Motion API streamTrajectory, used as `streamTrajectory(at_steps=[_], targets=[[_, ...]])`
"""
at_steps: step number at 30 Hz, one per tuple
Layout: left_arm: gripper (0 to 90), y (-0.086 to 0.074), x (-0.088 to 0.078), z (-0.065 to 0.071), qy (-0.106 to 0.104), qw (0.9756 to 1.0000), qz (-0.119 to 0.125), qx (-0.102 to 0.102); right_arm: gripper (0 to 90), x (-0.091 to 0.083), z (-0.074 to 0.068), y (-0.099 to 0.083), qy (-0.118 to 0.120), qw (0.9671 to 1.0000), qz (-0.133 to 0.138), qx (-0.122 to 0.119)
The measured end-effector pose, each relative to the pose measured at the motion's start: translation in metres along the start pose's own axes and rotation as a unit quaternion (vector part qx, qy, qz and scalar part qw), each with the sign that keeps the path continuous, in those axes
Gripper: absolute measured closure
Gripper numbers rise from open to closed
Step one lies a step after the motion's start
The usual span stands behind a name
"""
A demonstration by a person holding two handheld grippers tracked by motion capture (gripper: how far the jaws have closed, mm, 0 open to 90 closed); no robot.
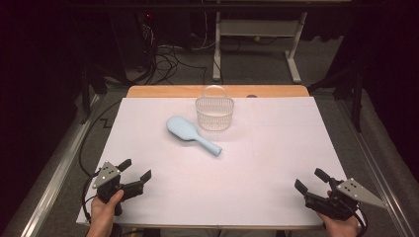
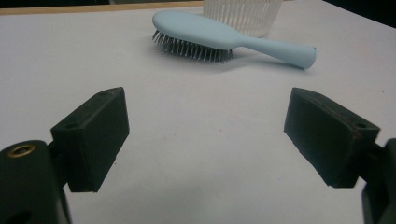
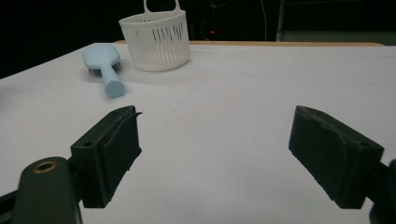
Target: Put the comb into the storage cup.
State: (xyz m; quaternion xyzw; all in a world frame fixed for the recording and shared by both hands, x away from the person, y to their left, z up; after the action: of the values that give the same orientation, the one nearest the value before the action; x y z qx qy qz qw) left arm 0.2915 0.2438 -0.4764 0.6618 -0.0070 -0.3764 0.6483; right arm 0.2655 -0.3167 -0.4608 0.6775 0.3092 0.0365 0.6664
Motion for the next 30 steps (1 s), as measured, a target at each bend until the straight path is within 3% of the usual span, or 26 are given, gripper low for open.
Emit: streamTrajectory(at_steps=[16,19,22,30], targets=[[14.4,0.004,0.0007,0.0063,-0.009,0.9998,0.001,0.015,16.9,0.0003,-0.0005,-0.0001,0.001,1.0,-0.001,-0.002],[15.1,0.0049,0.0013,0.0076,-0.017,0.9997,-0.001,0.017,17.0,0.0004,-0.0005,-0.0001,0.001,1.0,-0.001,-0.002],[15.4,0.0054,0.0041,0.0093,-0.046,0.9987,-0.015,0.018,17.0,0.0005,-0.0004,-0.0001,0.0,1.0,-0.001,-0.002],[15.5,0.0069,0.0052,0.0104,-0.039,0.9989,-0.011,0.024,16.9,0.0007,-0.0004,0.0,0.001,1.0,-0.001,-0.001]])
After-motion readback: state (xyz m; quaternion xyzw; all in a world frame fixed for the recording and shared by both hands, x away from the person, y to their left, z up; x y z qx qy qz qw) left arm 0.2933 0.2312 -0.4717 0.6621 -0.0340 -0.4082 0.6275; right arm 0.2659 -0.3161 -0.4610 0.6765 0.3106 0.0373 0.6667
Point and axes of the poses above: each handheld gripper's, and its own axes: x roughly forward along the jaws, y roughly out of its top, z roughly to its right, the point moved 3 cm from there along x, roughly forward along the jaws, and after that the axes turned 5 degrees about -z, right-handed, at the moved point
